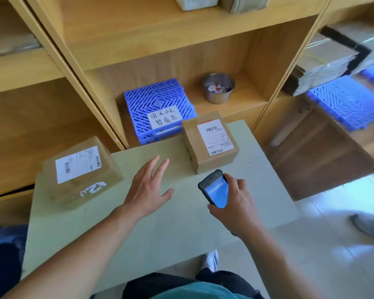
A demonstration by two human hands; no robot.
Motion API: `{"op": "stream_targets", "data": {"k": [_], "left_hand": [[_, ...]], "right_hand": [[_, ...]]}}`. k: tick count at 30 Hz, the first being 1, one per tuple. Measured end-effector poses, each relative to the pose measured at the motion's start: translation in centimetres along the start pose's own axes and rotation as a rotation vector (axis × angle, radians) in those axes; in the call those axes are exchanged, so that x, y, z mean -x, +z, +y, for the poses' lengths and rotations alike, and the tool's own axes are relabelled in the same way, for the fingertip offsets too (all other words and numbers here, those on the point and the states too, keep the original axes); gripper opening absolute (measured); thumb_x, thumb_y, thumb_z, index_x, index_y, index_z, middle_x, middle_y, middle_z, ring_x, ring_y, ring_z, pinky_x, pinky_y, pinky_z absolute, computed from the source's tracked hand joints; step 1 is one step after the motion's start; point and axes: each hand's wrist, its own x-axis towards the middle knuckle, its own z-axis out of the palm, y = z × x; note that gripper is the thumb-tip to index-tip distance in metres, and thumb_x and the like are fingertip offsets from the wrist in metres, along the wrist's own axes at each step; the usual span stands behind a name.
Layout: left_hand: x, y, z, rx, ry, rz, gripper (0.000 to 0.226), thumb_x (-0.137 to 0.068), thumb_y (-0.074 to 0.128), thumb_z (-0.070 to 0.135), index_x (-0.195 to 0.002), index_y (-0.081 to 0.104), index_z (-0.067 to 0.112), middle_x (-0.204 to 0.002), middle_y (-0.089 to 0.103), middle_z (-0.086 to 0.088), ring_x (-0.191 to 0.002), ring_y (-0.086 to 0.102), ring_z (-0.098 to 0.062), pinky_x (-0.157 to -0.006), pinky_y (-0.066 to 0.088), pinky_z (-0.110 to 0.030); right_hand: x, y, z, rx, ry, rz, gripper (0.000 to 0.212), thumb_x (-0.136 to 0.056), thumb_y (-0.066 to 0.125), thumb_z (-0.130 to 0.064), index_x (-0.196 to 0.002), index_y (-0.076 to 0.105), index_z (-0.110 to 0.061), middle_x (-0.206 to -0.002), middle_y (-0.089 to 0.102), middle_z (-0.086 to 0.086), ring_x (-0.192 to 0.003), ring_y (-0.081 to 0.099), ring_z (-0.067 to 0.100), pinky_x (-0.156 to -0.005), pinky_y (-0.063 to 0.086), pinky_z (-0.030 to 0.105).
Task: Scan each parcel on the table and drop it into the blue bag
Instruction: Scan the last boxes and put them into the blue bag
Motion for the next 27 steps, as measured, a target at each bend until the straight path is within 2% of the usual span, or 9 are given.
{"op": "stream_targets", "data": {"k": [6, 9, 11, 16, 19, 21, 23, 25, 27], "left_hand": [[-7.1, 3.9, 7.0, 0.026, 0.140, -0.075, 0.096, -0.088, 0.071, 0.041, -0.164, 0.013, 0.028, -0.172, 0.014, -0.005, -0.158, 0.008, -0.031, -0.125, 0.024, -0.045], [-11.1, 6.1, 9.0, -0.033, 0.147, -0.212, 0.092, -0.092, 0.062, 0.034, -0.164, 0.006, 0.026, -0.173, -0.009, 0.001, -0.159, -0.008, -0.022, -0.125, 0.023, -0.047], [-12.5, 7.2, 9.7, -0.049, 0.106, -0.294, 0.091, -0.093, 0.057, 0.031, -0.164, 0.002, 0.024, -0.172, -0.014, 0.002, -0.158, -0.009, -0.021, -0.123, 0.026, -0.049], [-10.5, 7.9, 9.8, -0.105, -0.009, -0.315, 0.096, -0.089, 0.056, 0.028, -0.164, -0.003, 0.033, -0.172, 0.009, 0.007, -0.158, 0.008, -0.019, -0.120, 0.026, -0.060], [-7.5, 7.0, 7.3, -0.181, -0.033, -0.131, 0.083, -0.083, 0.065, 0.027, -0.158, 0.031, 0.031, -0.151, 0.048, 0.003, -0.144, 0.042, -0.024, -0.116, 0.028, -0.068], [-5.7, 6.3, 4.7, -0.242, -0.130, 0.017, 0.061, -0.081, 0.065, 0.036, -0.140, 0.056, 0.024, -0.124, 0.061, -0.001, -0.124, 0.056, -0.030, -0.108, 0.034, -0.071], [-4.4, 5.2, 2.7, -0.292, -0.298, 0.035, 0.055, -0.083, 0.064, 0.052, -0.128, 0.064, 0.020, -0.117, 0.060, -0.003, -0.116, 0.056, -0.032, -0.103, 0.038, -0.070], [-3.3, 4.7, 1.9, -0.277, -0.426, -0.064, 0.070, -0.080, 0.066, 0.068, -0.131, 0.060, 0.021, -0.135, 0.052, -0.005, -0.131, 0.045, -0.032, -0.105, 0.035, -0.069], [-2.7, 4.5, 1.7, -0.189, -0.490, -0.190, 0.095, -0.071, 0.063, 0.084, -0.145, 0.043, 0.027, -0.160, 0.025, -0.010, -0.148, 0.020, -0.034, -0.111, 0.030, -0.068]], "right_hand": [[-2.0, -2.7, 5.4, -0.008, 0.105, -0.033, 0.087, -0.072, 0.074, -0.045, -0.144, 0.025, -0.038, -0.119, 0.035, -0.008, -0.094, 0.051, 0.021, -0.065, 0.058, 0.043], [-3.2, -3.9, 7.5, 0.007, 0.126, -0.030, 0.088, -0.072, 0.073, -0.045, -0.145, 0.024, -0.039, -0.120, 0.036, -0.009, -0.094, 0.051, 0.019, -0.067, 0.057, 0.040], [-4.1, -4.9, 8.8, 0.019, 0.133, -0.041, 0.089, -0.071, 0.073, -0.045, -0.144, 0.024, -0.040, -0.123, 0.037, -0.009, -0.096, 0.053, 0.020, -0.071, 0.057, 0.040], [-6.5, -6.7, 10.5, -0.017, 0.142, -0.023, 0.088, -0.069, 0.074, -0.047, -0.142, 0.026, -0.042, -0.119, 0.037, -0.011, -0.091, 0.054, 0.021, -0.061, 0.059, 0.042], [-8.2, -6.8, 9.6, -0.022, 0.104, -0.041, 0.088, -0.072, 0.076, -0.045, -0.144, 0.026, -0.039, -0.121, 0.037, -0.009, -0.089, 0.055, 0.021, -0.061, 0.056, 0.038], [-8.9, -6.2, 8.4, -0.039, 0.068, -0.069, 0.089, -0.073, 0.076, -0.045, -0.146, 0.026, -0.038, -0.123, 0.036, -0.008, -0.090, 0.054, 0.022, -0.061, 0.057, 0.039], [-9.3, -5.4, 7.1, -0.041, 0.030, -0.102, 0.089, -0.073, 0.076, -0.045, -0.145, 0.024, -0.038, -0.123, 0.035, -0.008, -0.092, 0.053, 0.023, -0.061, 0.058, 0.041], [-9.2, -4.5, 5.9, -0.029, -0.011, -0.134, 0.089, -0.072, 0.076, -0.045, -0.145, 0.024, -0.038, -0.123, 0.035, -0.007, -0.093, 0.053, 0.023, -0.062, 0.059, 0.044], [-9.0, -3.6, 5.1, -0.008, -0.045, -0.162, 0.091, -0.072, 0.076, -0.045, -0.145, 0.025, -0.038, -0.122, 0.035, -0.007, -0.095, 0.052, 0.021, -0.063, 0.059, 0.045]]}}
